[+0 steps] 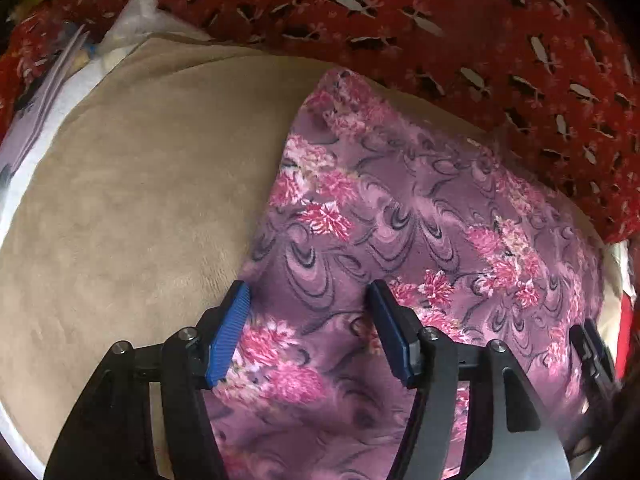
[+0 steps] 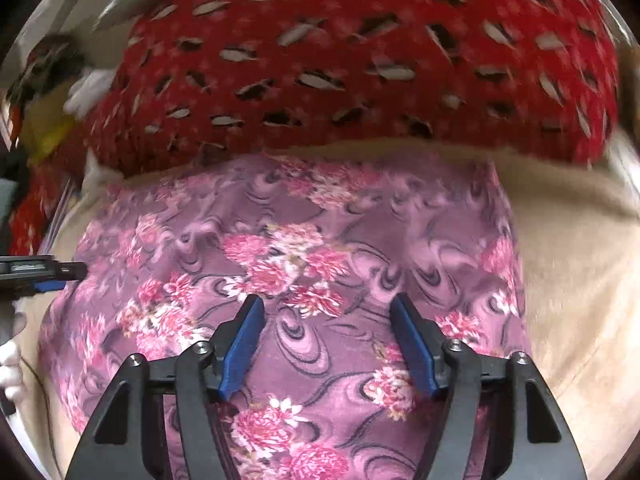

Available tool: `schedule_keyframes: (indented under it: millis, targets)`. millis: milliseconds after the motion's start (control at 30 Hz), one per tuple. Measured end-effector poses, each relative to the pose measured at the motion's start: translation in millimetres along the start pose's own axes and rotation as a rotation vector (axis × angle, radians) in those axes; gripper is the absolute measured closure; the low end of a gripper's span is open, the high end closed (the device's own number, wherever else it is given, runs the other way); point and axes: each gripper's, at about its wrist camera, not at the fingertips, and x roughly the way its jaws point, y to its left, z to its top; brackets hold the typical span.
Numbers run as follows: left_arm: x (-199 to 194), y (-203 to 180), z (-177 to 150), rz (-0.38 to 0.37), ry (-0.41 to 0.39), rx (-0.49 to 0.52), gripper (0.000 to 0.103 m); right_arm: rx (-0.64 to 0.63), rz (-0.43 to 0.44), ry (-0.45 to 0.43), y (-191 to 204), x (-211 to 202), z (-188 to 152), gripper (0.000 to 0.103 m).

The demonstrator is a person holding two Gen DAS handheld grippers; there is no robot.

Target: Fold small clothes

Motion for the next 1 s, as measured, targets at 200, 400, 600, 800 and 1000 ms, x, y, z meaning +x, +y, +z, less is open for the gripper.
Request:
schedule_keyframes:
  millis: [200, 400, 600, 800, 1000]
  targets:
    - [-20.1, 12.5, 27.7, -0.126, -0.031, -0.071, 0.041, 0.371, 0.017, -0.09, -90.3, -13.7, 37.5, 0.034]
    - [-1.0, 2.9, 44.5, -0.162, -0.02, -0.113, 0.041, 0.482, 0.097, -0.001, -134.7, 19.9, 41.4, 0.099]
    - [23.6, 13.1, 39.6, -0.128, 0.035, -0.103, 0.039, 0.468, 0.029, 0.003, -131.5, 23.2, 33.1, 0.098]
    - [-16.2, 46.5, 36.2, -0.18, -0.05, -0.176, 0.039, 0.328, 0.056, -0.13, -94.8, -29.0, 32.1, 0.09]
    - [1.9, 62.7, 22.5, -0.192, 0.089, -0.237, 0.039, 0.203, 0.0, -0.009, -58.9, -14.7, 1.2, 0.076]
